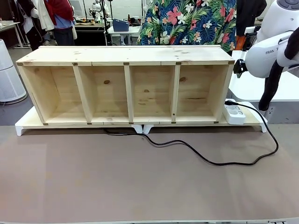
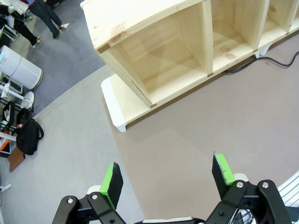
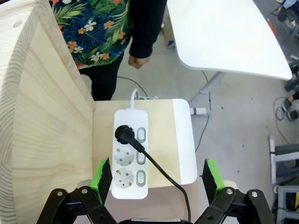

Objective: Perform cable management.
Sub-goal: Release the Power Cable when the human grasps it.

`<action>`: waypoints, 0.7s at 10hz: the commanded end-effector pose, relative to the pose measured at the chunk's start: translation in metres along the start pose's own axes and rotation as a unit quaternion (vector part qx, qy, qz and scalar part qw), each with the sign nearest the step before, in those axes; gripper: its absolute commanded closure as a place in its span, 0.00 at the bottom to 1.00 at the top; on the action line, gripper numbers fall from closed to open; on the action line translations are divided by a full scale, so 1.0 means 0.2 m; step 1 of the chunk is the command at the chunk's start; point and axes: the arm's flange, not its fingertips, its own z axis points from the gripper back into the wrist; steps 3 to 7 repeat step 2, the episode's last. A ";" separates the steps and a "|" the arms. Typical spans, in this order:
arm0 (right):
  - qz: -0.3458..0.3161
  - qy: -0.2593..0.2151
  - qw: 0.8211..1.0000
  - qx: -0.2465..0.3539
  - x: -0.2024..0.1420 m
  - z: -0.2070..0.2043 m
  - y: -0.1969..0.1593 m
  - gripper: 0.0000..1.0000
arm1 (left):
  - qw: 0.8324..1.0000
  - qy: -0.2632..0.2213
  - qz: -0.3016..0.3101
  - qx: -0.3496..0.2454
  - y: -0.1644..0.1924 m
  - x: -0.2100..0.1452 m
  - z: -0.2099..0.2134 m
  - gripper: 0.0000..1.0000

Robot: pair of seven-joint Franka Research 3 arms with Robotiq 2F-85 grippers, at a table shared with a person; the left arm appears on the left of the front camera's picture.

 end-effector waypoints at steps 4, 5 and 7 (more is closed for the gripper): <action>0.000 0.004 1.000 -0.001 0.00 0.00 0.00 0.00 | 1.000 -0.002 0.006 0.000 0.00 0.00 0.00 0.00; 0.000 0.004 1.000 -0.001 0.00 0.00 0.00 0.00 | 1.000 -0.002 0.006 0.000 0.00 0.00 0.00 0.00; 0.000 0.004 1.000 -0.001 0.00 0.00 0.00 0.00 | 1.000 -0.002 0.006 0.000 0.00 0.00 0.00 0.00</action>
